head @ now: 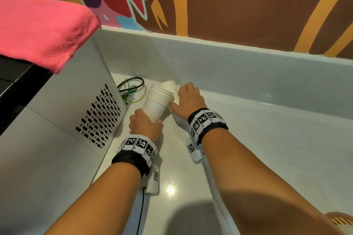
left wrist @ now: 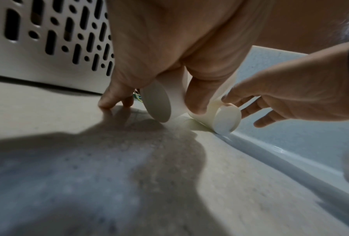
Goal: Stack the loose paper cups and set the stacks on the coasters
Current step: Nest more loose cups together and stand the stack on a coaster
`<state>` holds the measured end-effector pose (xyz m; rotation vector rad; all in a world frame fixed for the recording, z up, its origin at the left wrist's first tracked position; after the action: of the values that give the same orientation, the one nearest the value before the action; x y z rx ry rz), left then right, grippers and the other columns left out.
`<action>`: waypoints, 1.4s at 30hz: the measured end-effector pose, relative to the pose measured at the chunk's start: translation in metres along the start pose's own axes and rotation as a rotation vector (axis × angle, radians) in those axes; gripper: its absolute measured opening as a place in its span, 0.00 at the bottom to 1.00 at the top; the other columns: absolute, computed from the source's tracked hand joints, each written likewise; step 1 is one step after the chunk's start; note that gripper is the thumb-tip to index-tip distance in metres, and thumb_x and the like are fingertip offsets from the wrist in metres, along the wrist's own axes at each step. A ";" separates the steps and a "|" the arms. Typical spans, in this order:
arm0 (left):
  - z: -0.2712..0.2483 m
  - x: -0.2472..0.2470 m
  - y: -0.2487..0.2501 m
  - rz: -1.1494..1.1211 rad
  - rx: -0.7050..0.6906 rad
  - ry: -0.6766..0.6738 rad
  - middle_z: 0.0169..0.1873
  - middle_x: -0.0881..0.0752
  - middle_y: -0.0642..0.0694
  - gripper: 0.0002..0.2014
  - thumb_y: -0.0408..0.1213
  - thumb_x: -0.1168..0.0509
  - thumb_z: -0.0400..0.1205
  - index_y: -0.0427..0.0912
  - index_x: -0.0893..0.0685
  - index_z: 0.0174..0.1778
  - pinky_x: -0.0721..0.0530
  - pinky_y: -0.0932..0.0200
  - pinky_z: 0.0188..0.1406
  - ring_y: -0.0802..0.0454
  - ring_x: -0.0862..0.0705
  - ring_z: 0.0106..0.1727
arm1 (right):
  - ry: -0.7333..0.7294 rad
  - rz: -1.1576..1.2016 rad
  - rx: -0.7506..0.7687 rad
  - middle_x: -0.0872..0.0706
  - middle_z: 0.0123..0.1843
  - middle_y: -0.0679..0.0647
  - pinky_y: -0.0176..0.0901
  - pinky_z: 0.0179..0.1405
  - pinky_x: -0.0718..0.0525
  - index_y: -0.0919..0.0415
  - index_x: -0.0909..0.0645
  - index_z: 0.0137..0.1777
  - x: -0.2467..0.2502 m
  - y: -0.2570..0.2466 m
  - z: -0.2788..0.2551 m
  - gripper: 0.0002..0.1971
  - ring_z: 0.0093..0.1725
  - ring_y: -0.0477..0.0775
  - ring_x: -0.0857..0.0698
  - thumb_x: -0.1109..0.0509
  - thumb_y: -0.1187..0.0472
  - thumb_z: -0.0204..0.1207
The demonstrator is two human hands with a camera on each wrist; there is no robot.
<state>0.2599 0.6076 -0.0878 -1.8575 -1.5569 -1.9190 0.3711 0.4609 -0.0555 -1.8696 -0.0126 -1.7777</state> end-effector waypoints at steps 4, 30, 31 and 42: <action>0.000 0.001 0.002 0.014 0.003 -0.014 0.64 0.26 0.36 0.33 0.44 0.24 0.73 0.37 0.31 0.69 0.20 0.40 0.62 0.34 0.23 0.65 | 0.001 0.180 -0.005 0.27 0.59 0.54 0.56 0.53 0.18 0.59 0.29 0.59 0.004 -0.005 0.001 0.13 0.54 0.59 0.21 0.37 0.56 0.77; -0.019 -0.001 -0.003 -0.051 -0.011 -0.023 0.64 0.28 0.34 0.32 0.36 0.24 0.72 0.35 0.30 0.68 0.19 0.41 0.61 0.32 0.21 0.61 | -0.276 -0.125 -0.061 0.37 0.79 0.57 0.70 0.75 0.39 0.38 0.57 0.82 0.003 0.016 -0.046 0.46 0.75 0.66 0.33 0.31 0.49 0.71; -0.022 -0.002 -0.004 -0.048 -0.012 -0.034 0.64 0.28 0.34 0.32 0.36 0.24 0.72 0.35 0.31 0.68 0.19 0.41 0.61 0.33 0.21 0.61 | -0.263 -0.130 -0.060 0.34 0.76 0.58 0.68 0.73 0.34 0.39 0.50 0.80 0.001 0.014 -0.050 0.41 0.73 0.67 0.30 0.30 0.48 0.72; -0.062 -0.013 -0.007 0.034 -0.068 -0.131 0.65 0.28 0.34 0.34 0.37 0.22 0.71 0.36 0.31 0.69 0.19 0.43 0.61 0.33 0.22 0.63 | 0.180 0.206 -0.124 0.29 0.67 0.61 0.47 0.50 0.18 0.66 0.23 0.59 0.092 0.022 -0.080 0.10 0.50 0.62 0.17 0.41 0.61 0.85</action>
<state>0.2141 0.5631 -0.0876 -2.0625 -1.5005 -1.8944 0.3174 0.3774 0.0189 -1.7173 0.3525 -1.8289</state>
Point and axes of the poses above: each hand's wrist, its own z-axis towards the middle knuckle, its own x-axis out of the back of the hand, y = z × x, the point moved 8 cm from there along z, towards the middle knuckle
